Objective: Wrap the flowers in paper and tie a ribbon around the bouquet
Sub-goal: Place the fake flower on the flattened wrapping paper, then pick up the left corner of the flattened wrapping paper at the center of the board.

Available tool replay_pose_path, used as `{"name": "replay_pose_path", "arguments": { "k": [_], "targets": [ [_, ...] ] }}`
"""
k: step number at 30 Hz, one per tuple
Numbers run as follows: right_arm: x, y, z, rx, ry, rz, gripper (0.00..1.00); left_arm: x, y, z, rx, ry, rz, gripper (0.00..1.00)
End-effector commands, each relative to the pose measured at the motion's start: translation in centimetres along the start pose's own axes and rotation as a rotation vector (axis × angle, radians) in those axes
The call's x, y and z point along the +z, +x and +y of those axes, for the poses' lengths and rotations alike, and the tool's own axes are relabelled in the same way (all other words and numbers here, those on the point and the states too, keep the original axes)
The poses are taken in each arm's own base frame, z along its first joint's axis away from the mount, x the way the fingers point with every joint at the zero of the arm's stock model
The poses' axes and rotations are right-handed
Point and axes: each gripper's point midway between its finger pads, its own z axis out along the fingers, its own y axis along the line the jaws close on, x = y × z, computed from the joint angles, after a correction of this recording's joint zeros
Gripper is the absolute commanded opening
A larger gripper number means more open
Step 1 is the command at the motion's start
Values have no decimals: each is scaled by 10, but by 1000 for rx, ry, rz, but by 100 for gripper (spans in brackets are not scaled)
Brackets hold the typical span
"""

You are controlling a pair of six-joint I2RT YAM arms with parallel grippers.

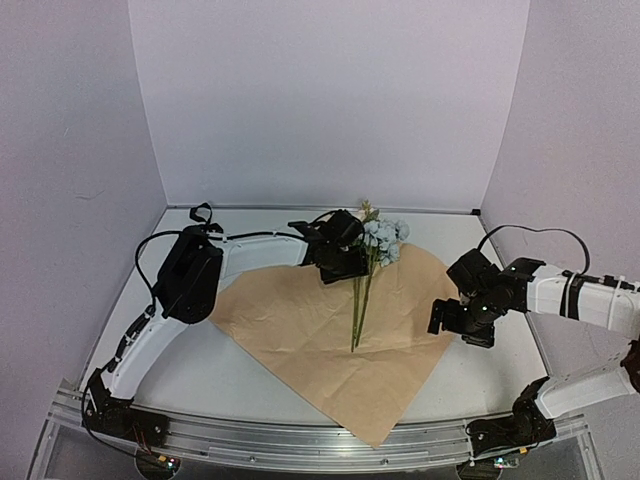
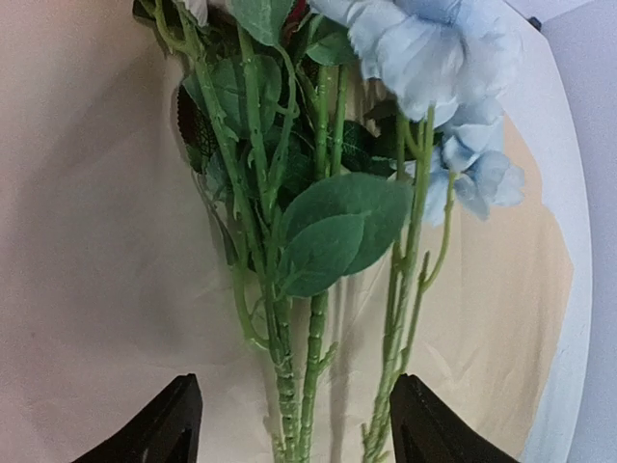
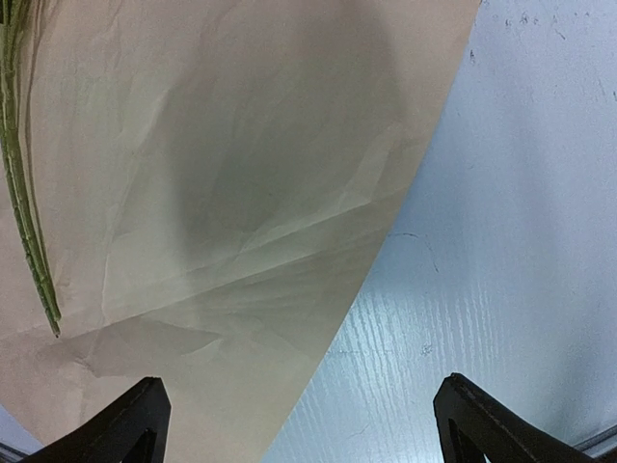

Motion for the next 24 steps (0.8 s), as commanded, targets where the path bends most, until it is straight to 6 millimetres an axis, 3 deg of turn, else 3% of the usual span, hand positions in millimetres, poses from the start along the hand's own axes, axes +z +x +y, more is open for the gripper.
{"name": "replay_pose_path", "arguments": {
  "k": [1, 4, 8, 11, 14, 19, 24],
  "targets": [
    [-6, -6, -4, -8, 19, -29, 98, -81, -48, -44, 12, 129, -131, 77],
    [-5, -8, -6, -22, 43, -30, 98, -112, -50, -29, -9, 111, -168, 78],
    [-5, -10, -12, -15, 66, -52, 98, -152, -36, 40, -125, 36, -178, 78],
    [-5, -11, -18, -1, 79, -69, 98, -179, -11, 107, -245, -22, -169, 79],
    [-6, -11, -21, 15, 81, -84, 98, -201, 17, 154, -337, -58, -164, 80],
    [-8, -12, -25, 30, 76, -109, 98, -223, 55, 193, -442, -74, -160, 81],
    [-9, -11, -26, 39, 67, -117, 98, -234, 79, 214, -535, -57, -167, 81]
  ]
}}
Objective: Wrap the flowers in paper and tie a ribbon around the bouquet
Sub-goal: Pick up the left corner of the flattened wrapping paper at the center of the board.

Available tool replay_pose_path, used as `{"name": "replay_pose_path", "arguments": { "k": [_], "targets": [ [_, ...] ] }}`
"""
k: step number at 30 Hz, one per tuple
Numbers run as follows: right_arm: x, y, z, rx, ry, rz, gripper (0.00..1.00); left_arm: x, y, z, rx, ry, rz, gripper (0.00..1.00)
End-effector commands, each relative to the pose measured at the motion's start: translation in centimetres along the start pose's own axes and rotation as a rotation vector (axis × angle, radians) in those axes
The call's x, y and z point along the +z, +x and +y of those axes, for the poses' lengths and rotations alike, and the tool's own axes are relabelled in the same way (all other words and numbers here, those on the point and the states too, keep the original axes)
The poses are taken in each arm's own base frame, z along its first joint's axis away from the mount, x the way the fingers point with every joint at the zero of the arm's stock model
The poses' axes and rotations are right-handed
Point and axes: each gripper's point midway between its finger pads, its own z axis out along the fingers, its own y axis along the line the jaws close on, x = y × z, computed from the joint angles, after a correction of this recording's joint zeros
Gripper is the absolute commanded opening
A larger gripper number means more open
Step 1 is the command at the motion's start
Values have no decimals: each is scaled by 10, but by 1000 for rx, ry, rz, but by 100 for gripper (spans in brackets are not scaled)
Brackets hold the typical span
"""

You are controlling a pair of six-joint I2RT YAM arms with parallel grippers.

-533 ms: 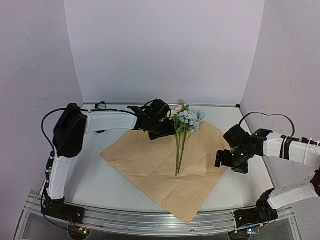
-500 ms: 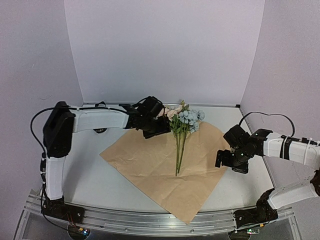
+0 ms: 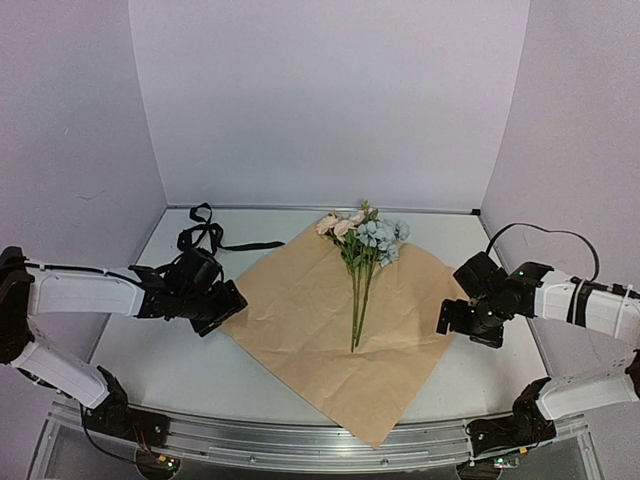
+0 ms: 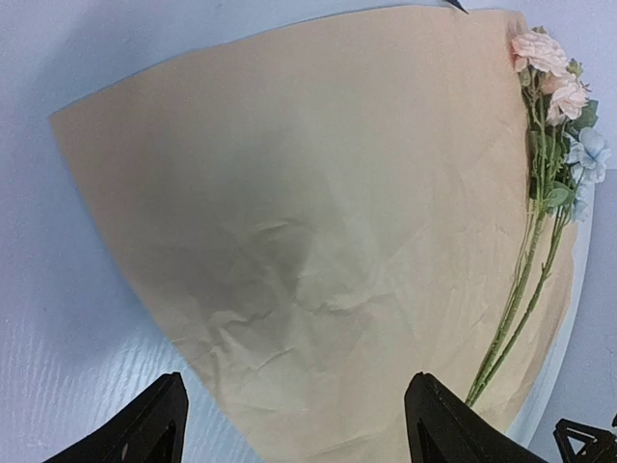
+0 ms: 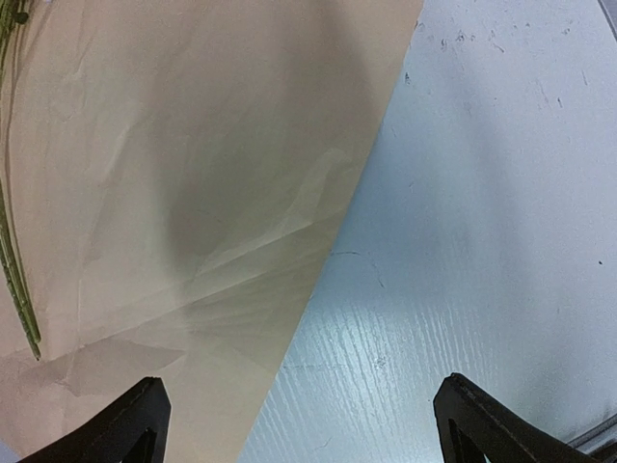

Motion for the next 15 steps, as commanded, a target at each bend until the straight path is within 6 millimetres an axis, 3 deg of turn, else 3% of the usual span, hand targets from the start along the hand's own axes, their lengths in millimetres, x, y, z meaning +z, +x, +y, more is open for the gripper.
{"name": "replay_pose_path", "arguments": {
  "k": [1, 4, 8, 15],
  "targets": [
    [-2, -4, -6, 27, 9, -38, 98, -16, -4, 0, -140, 95, -43, 81],
    [-1, -2, -7, 40, 6, -34, 98, -15, 5, 14, -187, 121, -32, 81],
    [0, 0, -10, 60, 1, -40, 98, -6, 16, 17, -242, 221, -8, 76],
    [0, 1, -15, 77, 3, -61, 98, 6, 17, 15, -287, 292, -19, 56]
  ]
}}
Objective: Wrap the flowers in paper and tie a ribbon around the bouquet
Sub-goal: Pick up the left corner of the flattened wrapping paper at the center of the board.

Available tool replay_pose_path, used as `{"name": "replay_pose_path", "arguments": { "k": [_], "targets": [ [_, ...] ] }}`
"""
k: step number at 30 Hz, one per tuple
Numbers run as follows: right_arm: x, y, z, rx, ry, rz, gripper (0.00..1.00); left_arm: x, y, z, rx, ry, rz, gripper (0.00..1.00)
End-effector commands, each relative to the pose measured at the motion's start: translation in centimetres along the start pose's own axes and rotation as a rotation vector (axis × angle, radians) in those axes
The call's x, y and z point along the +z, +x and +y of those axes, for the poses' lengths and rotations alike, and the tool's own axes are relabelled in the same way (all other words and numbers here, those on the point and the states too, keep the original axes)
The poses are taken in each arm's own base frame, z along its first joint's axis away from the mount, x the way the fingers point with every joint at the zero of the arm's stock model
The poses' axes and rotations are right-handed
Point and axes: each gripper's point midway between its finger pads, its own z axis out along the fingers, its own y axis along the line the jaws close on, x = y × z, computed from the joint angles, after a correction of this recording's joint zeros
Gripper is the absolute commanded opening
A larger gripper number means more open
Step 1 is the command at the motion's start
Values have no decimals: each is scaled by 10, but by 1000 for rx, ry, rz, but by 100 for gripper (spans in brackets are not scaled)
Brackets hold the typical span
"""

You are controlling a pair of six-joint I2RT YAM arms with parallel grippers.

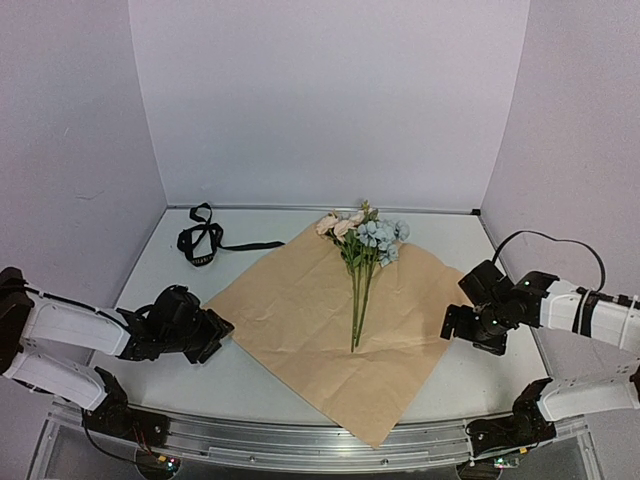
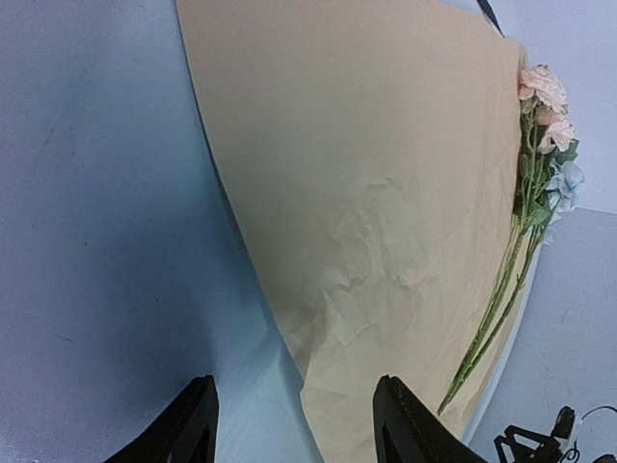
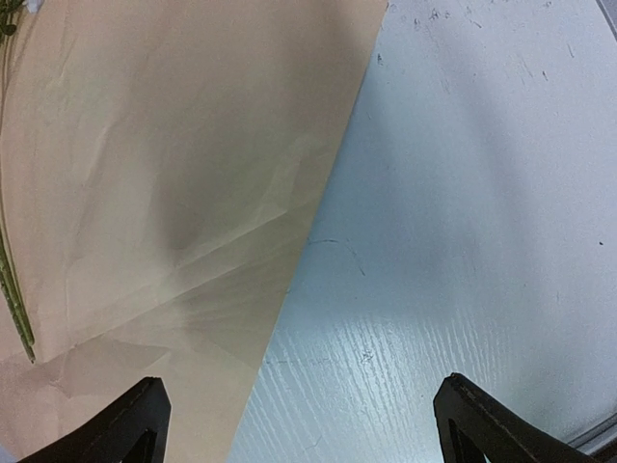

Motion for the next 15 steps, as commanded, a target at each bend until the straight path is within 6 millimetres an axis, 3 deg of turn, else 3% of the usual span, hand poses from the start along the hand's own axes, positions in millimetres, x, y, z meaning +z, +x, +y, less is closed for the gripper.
{"name": "replay_pose_path", "arguments": {
  "k": [1, 9, 15],
  "targets": [
    [-2, -8, -3, 30, 6, -47, 98, 3, -5, -34, -62, 160, -20, 54],
    [-3, -10, 1, 30, -5, -49, 98, 20, -1, -25, -97, 152, -3, 34],
    [-5, -13, 3, 24, -11, -56, 98, 18, -8, -15, -109, 109, -47, 20]
  ]
}}
